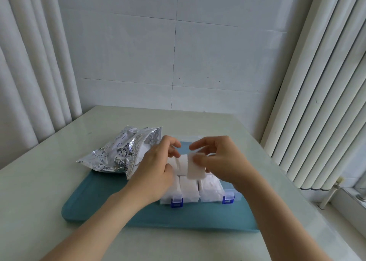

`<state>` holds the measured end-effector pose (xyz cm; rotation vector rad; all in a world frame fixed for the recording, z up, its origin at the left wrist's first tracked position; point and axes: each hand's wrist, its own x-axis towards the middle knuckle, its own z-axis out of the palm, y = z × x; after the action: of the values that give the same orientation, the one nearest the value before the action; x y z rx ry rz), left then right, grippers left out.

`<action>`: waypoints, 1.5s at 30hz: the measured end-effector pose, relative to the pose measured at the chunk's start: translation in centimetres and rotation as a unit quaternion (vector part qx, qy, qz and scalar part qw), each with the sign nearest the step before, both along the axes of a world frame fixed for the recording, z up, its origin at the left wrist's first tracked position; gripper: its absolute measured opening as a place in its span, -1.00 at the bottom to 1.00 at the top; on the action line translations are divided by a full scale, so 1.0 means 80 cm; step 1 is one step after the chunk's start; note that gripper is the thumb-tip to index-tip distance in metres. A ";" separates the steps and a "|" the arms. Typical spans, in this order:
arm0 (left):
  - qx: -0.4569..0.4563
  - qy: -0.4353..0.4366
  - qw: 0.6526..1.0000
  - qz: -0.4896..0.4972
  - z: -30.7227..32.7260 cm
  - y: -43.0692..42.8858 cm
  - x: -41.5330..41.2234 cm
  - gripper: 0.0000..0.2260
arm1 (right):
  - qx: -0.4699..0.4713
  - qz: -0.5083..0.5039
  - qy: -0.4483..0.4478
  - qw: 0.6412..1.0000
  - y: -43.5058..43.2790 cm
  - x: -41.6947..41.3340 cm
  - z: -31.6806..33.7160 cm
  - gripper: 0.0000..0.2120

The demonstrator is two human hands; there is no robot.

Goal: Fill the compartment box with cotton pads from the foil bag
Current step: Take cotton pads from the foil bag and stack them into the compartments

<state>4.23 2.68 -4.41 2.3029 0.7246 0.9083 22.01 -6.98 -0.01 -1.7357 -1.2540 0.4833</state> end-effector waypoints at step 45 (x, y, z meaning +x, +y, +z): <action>-0.034 0.006 0.963 0.267 -0.012 0.078 -0.049 -0.50 | 0.038 0.061 -0.236 0.969 0.053 -0.071 -0.026 -0.66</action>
<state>0.29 8.96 -5.37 2.0819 1.4003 1.0753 16.36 -2.73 -2.06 -1.7728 -1.6966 0.0846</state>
